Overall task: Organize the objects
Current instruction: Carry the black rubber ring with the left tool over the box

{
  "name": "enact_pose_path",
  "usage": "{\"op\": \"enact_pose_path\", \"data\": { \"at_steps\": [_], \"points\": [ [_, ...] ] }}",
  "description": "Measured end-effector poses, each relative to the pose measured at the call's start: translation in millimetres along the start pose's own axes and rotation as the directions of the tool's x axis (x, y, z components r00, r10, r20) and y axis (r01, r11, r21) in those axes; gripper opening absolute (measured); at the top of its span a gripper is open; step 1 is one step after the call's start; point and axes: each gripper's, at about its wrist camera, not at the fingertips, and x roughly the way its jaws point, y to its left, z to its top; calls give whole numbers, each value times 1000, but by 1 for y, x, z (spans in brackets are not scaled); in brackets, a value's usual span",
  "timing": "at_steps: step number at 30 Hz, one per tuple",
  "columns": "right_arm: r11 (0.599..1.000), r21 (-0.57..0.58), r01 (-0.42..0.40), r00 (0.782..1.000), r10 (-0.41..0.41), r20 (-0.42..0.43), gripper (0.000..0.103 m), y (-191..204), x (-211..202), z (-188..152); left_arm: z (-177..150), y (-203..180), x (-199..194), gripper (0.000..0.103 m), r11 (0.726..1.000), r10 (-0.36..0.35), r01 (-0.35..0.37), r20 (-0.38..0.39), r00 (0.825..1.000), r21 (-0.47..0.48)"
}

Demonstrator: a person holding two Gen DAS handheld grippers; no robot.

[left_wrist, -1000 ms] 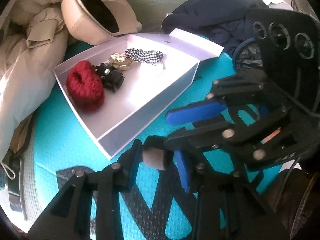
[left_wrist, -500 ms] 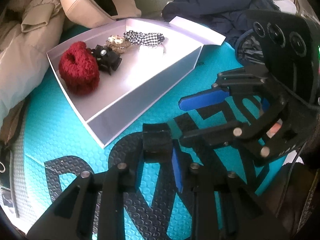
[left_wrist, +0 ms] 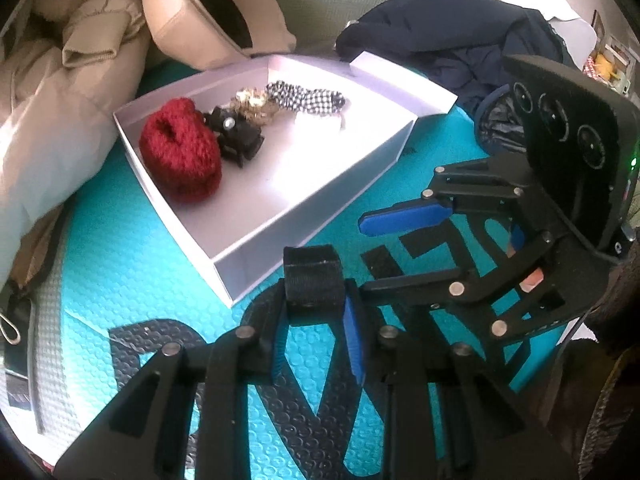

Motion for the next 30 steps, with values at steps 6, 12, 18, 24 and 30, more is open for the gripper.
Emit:
{"op": "enact_pose_path", "data": {
  "at_steps": [6,12,18,24,30],
  "points": [
    [1000,2,13,999,-13,44,44,-2,-14,7,16,-4,-15,24,999,16,-16,18,1000,34],
    [997,-27,69,995,-67,69,19,-6,-24,20,41,-11,-24,24,997,41,-43,32,999,67],
    [991,-44,127,990,-124,73,18,-15,-27,37,73,-14,-19,24,994,75,-78,35,997,82],
    [986,-13,163,984,-162,71,18,-42,-28,52,101,-6,-1,24,991,109,-111,26,994,81],
    [977,13,211,976,-212,41,18,-75,-20,60,121,5,26,24,987,143,-142,-3,990,72]
  ]
}}
